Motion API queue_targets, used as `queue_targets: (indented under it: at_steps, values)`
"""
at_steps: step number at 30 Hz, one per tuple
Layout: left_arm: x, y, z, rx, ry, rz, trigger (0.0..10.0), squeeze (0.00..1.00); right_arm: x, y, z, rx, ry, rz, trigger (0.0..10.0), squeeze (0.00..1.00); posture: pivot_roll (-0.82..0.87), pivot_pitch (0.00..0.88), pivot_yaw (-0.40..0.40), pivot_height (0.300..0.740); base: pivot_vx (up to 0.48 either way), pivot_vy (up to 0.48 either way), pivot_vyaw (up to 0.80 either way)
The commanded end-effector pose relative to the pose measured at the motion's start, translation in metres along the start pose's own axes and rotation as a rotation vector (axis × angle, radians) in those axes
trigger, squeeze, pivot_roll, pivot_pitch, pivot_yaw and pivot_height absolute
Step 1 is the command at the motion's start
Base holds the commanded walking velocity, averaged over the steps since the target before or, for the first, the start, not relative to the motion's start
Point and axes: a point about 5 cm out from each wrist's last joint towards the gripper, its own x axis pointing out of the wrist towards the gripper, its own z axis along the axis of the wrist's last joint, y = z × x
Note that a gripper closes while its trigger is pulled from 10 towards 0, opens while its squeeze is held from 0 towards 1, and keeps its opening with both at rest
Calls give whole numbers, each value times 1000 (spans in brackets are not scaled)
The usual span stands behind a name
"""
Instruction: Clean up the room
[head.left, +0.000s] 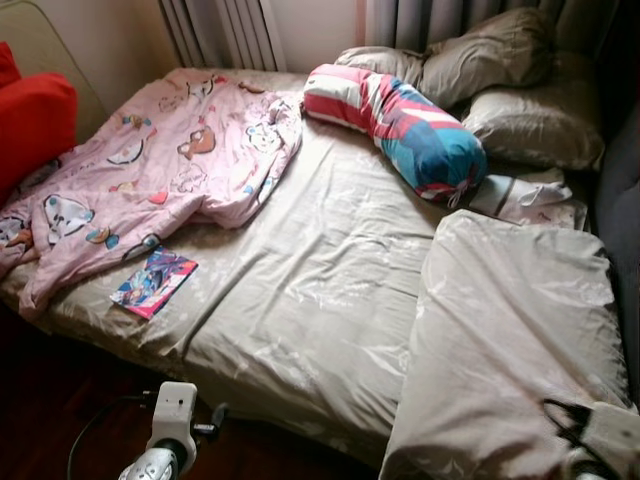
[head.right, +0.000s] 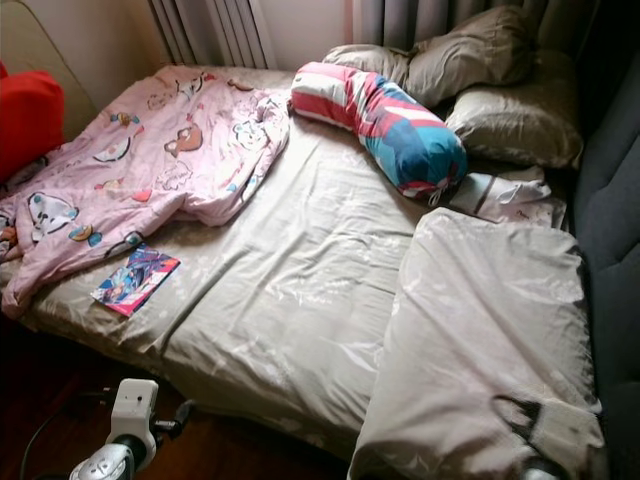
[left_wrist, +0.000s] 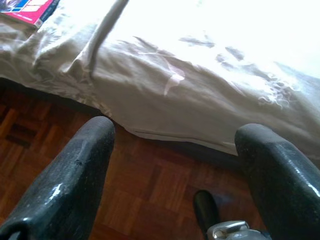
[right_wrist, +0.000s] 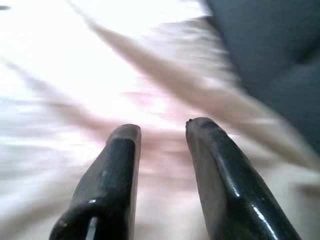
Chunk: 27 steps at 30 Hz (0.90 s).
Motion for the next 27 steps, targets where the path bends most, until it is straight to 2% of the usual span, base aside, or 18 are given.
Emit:
queue_targets:
  at_steps: [1, 6, 7, 9, 10, 14, 16, 20, 22, 27]
  values:
    - [-2, 4, -6, -17, 38, 26, 10000, 0, -2, 7, -5, 8, 19, 47, 10000, 0, -94, 73, 82, 740, 0, 0, 0]
    - [-1, 1, -10, -53, 81, 44, 10000, 0, -2, 36, -16, 19, 128, 179, 10000, 0, -86, 57, 77, 740, 0, 0, 0]
    - [-1, 1, -10, -53, 81, 44, 10000, 0, -2, 36, -16, 19, 128, 179, 10000, 0, -86, 57, 77, 740, 0, 0, 0]
    - [-4, 2, -21, -82, 149, 75, 10000, 0, -4, 54, -24, -23, 212, 270, 10000, 0, -86, 46, 71, 740, 0, 0, 0]
    - [-5, 1, -25, -84, 170, 81, 10000, 0, -5, 57, -26, -53, 235, 292, 10000, 0, -81, 41, 66, 740, 0, 0, 0]
    - [-8, -2, -33, -92, 213, 88, 10000, 0, -6, 65, -30, -103, 281, 351, 10000, 0, -70, 37, 59, 740, 0, 0, 0]
    - [-11, -6, -40, -111, 246, 90, 10000, 0, -8, 70, -33, -158, 323, 404, 10000, 0, -64, 29, 53, 740, 0, 0, 0]
    - [-15, -10, -48, -110, 281, 84, 10000, 0, -10, 72, -37, -202, 358, 434, 10000, 0, -58, 24, 43, 740, 0, 0, 0]
    - [-21, -12, -59, -126, 326, 93, 10000, 0, -12, 75, -41, -250, 398, 461, 10000, 0, -50, 23, 37, 740, 0, 0, 0]
    - [-27, -10, -67, -135, 354, 99, 10000, 0, -16, 83, -44, -242, 424, 489, 10000, 0, -41, 33, 36, 740, 0, 0, 0]
